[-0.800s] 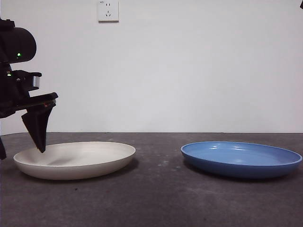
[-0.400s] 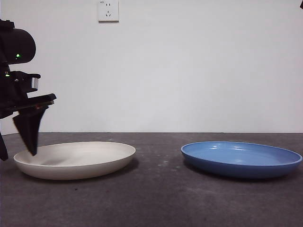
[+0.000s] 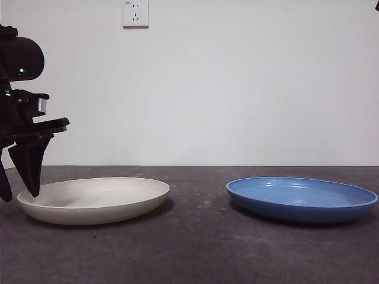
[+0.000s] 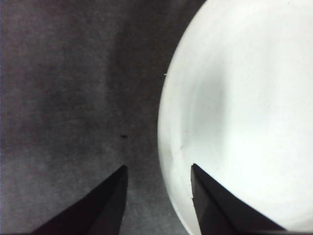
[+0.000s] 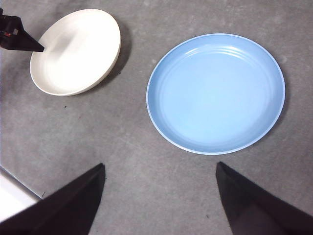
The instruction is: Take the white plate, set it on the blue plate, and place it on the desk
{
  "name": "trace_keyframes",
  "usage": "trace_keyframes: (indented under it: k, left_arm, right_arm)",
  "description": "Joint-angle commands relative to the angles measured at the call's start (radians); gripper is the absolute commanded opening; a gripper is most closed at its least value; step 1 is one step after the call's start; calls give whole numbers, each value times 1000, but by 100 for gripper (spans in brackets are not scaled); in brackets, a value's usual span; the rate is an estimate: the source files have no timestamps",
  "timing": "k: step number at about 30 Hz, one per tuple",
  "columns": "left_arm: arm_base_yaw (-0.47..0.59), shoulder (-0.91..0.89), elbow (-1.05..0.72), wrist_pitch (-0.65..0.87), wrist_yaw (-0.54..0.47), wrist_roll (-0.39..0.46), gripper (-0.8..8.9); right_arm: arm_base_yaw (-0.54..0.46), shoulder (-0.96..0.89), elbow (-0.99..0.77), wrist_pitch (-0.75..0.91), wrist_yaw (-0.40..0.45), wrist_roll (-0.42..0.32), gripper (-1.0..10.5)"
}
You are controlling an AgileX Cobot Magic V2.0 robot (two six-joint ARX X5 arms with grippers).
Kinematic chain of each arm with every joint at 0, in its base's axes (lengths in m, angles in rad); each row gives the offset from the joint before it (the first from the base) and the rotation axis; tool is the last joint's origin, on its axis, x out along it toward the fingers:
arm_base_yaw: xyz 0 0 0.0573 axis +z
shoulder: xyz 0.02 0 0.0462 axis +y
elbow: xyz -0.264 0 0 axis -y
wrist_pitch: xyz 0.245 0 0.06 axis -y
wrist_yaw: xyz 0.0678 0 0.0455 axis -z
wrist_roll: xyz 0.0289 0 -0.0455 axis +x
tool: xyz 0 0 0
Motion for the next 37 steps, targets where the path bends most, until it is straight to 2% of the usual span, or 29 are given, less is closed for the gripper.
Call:
trace_keyframes:
  k: [1,8,14,23,29,37]
  left_arm:
    - [-2,26,21,1,-3,-13,204]
    - [-2,34,21,2,-3,-33,199]
    - [-2,34,21,5,-3,-34,6]
    - [2,23,24,31,4,-50,8]
    - [4,-35,77,34,141,-90,9]
    - [-93,-108,196,29,175,-141,9]
  right_arm:
    - [3,4,17,9,-3,3,363]
    - [3,4,17,9,-3,3,363]
    - [3,4,17,9,-3,3,363]
    - [3,4,17,9,-3,3,363]
    - [3,4,17,9,-3,3,363]
    - [3,4,17,10,5,8,363]
